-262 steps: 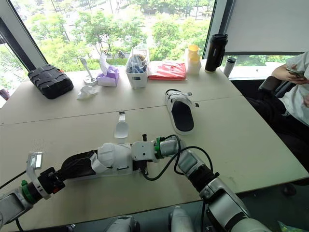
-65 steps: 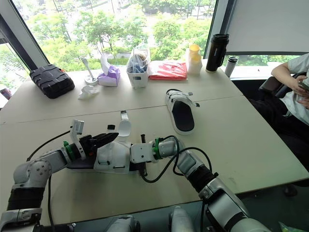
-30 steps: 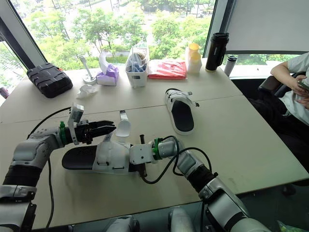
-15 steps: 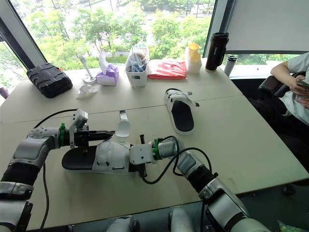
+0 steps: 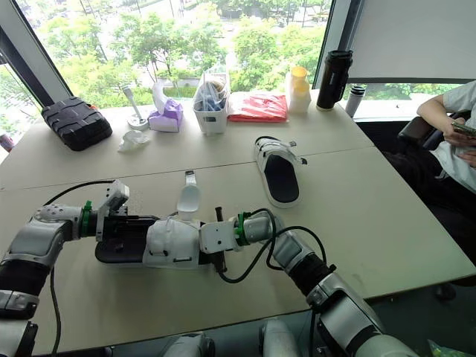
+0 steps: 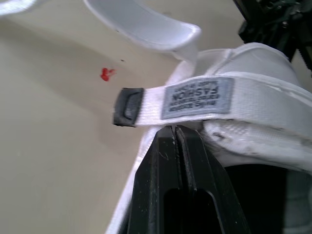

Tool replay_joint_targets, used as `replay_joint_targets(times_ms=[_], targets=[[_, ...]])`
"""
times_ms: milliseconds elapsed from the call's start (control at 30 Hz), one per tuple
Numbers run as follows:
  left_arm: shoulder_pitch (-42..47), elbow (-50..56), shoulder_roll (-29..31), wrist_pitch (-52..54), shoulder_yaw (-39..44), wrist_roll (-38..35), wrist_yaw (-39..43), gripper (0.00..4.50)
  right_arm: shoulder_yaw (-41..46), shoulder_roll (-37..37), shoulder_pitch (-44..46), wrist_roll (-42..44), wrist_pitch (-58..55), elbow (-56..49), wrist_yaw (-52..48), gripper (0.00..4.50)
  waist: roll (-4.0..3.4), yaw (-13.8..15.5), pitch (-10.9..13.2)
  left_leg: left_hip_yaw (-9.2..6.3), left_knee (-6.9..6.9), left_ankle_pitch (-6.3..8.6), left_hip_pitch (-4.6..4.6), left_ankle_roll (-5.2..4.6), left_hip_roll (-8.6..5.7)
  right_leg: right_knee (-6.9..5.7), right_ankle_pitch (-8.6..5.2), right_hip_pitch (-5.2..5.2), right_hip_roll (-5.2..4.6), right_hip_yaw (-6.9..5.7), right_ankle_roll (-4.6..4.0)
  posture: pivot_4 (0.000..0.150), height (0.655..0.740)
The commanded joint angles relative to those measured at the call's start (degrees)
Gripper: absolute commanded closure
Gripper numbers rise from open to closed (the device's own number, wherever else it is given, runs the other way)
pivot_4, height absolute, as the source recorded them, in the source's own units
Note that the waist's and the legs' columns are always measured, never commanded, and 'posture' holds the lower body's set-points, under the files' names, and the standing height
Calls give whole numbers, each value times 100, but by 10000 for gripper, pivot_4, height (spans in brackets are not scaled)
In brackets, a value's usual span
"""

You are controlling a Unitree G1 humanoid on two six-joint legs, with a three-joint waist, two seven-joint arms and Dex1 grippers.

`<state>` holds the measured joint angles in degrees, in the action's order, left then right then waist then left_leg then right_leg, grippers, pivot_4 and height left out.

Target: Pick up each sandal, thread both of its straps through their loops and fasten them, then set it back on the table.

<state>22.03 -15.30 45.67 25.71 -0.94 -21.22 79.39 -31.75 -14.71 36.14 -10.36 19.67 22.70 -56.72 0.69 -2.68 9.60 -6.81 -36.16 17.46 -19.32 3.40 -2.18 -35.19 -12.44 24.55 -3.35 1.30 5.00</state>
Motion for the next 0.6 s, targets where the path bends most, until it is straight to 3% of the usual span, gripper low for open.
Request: replay_joint_targets(times_ms=[33, 300, 600], targets=[[-406, 583, 171, 567, -256, -255, 383, 44429, -69, -199, 19, -297, -105, 567, -19, 45000, -1, 1, 0, -1, 0, 0, 0, 0, 0, 0, 0, 0, 0, 0, 0, 1500, 7400], [-846, 1278, 350, 1262, -68, -655, 275, 44429, -35, -208, 142, -288, 54, 781, 12, 45000, -1, 18, 1, -2, -3, 0, 0, 0, -2, 0, -12, -5, -6, -1, -9, 1500, 7400], [16, 75, 458, 1126, 537, -698, 65, 44429, -70, -189, 109, -296, 74, 741, 32, 45000, 2, 31, 2, -8, -11, -2, -2, -1, -5, -5, -10, -6, -4, -6, -13, 1500, 7400]])
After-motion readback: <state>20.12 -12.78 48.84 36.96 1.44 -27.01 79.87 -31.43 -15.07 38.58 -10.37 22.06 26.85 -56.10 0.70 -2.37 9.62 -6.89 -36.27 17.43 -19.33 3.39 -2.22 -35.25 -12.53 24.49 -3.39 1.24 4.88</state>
